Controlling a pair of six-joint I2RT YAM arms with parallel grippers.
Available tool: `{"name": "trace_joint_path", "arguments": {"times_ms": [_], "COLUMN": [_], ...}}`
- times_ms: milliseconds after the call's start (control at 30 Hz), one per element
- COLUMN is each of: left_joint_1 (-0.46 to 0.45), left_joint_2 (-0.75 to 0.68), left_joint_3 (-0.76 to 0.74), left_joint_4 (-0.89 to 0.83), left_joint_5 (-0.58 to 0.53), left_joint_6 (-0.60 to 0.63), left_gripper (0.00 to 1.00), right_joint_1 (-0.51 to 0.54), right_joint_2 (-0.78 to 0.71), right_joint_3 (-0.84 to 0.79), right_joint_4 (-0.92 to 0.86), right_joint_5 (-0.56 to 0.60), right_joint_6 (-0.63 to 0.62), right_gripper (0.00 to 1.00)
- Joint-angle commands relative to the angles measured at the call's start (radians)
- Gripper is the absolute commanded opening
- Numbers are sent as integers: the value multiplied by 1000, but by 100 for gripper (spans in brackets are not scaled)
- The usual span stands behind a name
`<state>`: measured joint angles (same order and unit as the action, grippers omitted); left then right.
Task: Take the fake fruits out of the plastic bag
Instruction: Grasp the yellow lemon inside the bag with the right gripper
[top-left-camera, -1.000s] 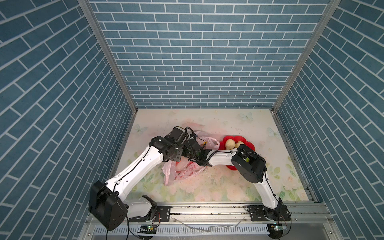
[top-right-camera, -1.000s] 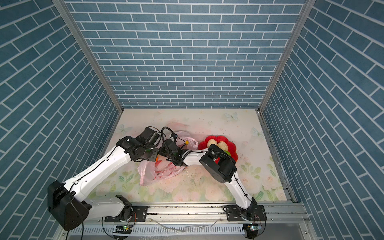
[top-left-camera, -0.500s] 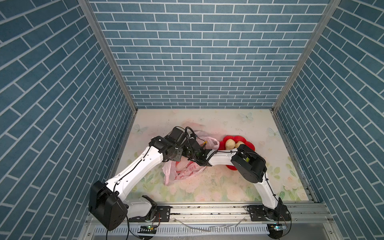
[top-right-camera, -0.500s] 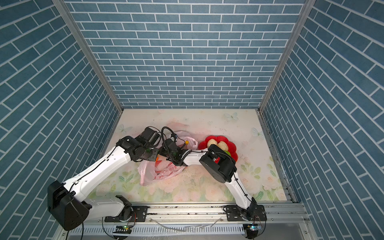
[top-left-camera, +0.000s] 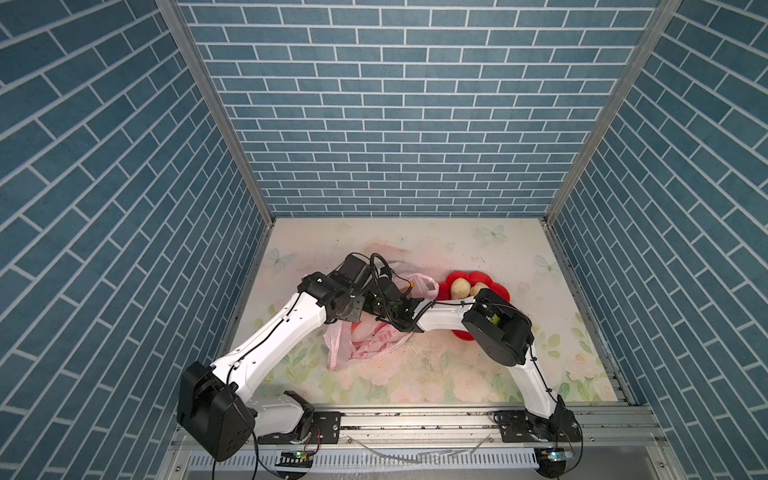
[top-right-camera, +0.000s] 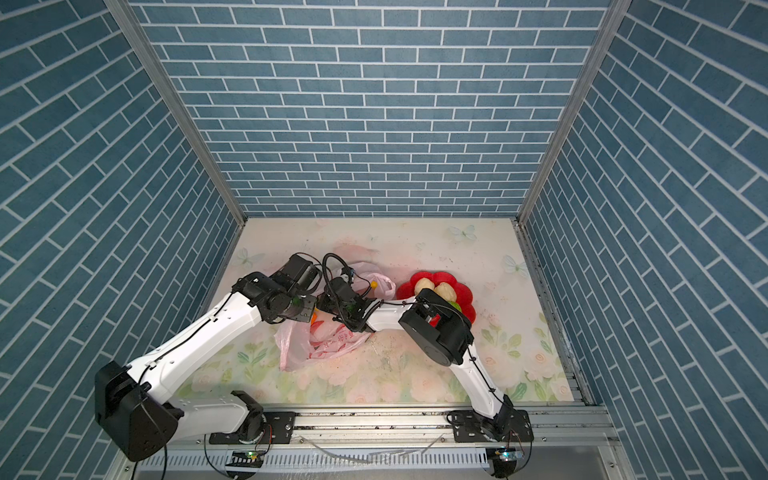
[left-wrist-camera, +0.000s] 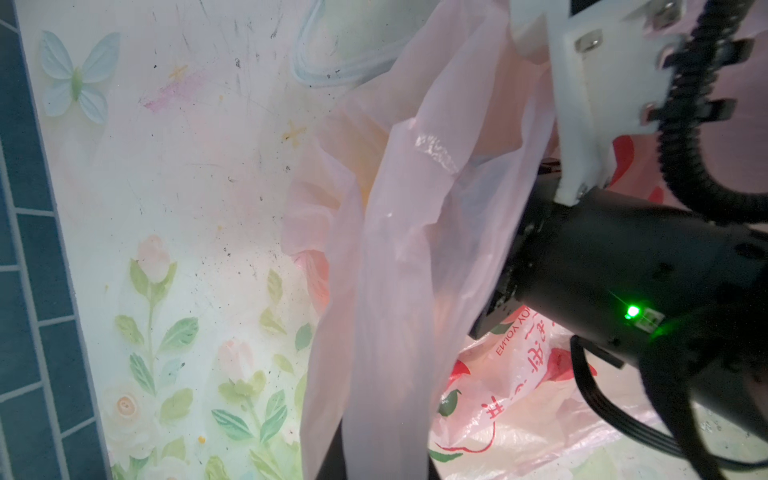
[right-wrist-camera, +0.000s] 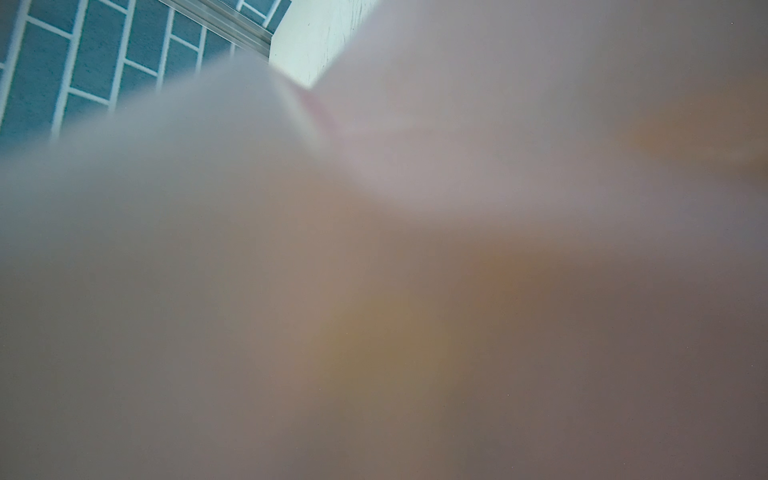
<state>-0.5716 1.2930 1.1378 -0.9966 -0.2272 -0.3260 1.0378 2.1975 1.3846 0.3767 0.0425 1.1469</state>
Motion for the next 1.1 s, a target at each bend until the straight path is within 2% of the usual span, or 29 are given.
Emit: {"name": "trace_joint_path", "arguments": {"times_ms": [0, 667, 1067], "left_joint_1": [13, 61, 65], "left_joint_2": [-18, -23, -33], "left_joint_3": [4, -19, -19], "left_joint_4": [-17, 34, 41], "left_joint_5": [-26, -30, -41], "left_joint_6": [-10, -8, -12], "left_gripper": [19, 19, 19], "right_joint_1": [-3, 12, 24], "right_joint_2": [-57, -215, -374], "right_joint_3": [-16, -177, -317], "right_joint_4": [-12, -39, -102], "right_joint_5": [-1, -1, -70], "right_joint_6": [-25, -67, -113], "right_gripper": [31, 29, 28]}}
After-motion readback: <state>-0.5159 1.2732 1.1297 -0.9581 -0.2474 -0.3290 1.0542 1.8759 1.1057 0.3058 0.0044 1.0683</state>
